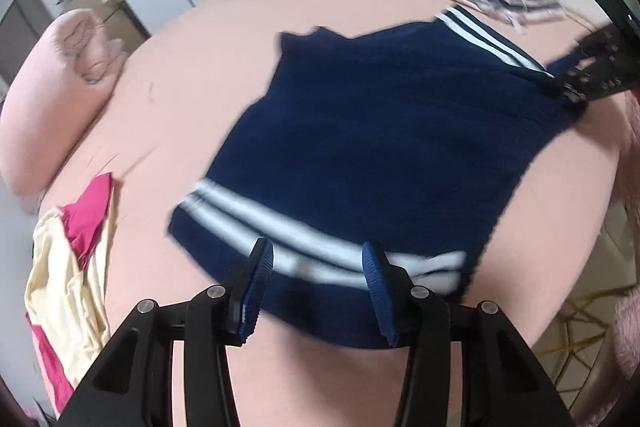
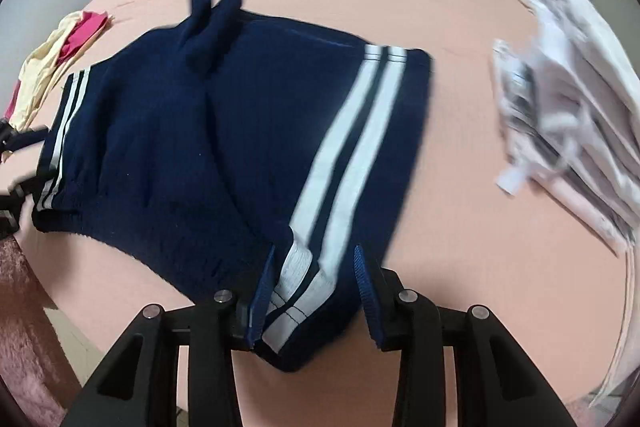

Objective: Fold clothes

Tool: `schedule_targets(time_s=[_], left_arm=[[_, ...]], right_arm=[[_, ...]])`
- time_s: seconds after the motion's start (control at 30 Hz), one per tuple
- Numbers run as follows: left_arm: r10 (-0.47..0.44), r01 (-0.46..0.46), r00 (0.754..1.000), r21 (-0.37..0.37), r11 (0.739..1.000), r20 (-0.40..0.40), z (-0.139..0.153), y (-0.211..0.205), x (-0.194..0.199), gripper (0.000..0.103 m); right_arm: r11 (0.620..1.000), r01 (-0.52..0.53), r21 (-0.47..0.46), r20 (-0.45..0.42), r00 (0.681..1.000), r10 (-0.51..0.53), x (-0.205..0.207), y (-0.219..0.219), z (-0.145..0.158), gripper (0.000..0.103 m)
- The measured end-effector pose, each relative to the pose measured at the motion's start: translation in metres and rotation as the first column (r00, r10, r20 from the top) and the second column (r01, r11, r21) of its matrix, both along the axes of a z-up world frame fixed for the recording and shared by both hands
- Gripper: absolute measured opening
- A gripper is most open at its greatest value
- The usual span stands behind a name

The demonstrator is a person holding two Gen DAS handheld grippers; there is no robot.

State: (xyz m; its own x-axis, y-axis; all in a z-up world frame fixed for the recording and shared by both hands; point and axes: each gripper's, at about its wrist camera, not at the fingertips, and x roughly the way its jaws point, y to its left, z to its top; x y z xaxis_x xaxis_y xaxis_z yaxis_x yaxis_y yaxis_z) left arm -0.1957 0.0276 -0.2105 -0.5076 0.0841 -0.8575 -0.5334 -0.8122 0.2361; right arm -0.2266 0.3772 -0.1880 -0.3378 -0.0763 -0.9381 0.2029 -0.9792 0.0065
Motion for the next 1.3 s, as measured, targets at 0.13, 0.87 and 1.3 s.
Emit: schedule_targets(time_s=[0.13, 0.87, 1.3], left_arm=[[0.023, -0.019, 0.996, -0.047, 0.999, 0.092, -0.025, -0.005, -0.001, 0.044], [0.059, -0.069, 0.986, 0.056, 0.996, 0.159, 0.003, -0.033, -0.042, 0.044], [0.039, -0.065, 0.984, 0.145, 0.987, 0.175, -0.030, 0.025, -0.121, 0.048]], right_arm=[[0.998, 0.046, -0.032, 0.008, 0.999, -0.046, 0.002, 0.014, 0.010, 0.042], [0.974, 0.038, -0.224, -0.077, 0.995, -0.056, -0.099, -0.011, 0.031, 0.046], [1.000, -0.020, 0.004, -0.101, 0.995, 0.020, -0.159, -0.003, -0.017, 0.043]])
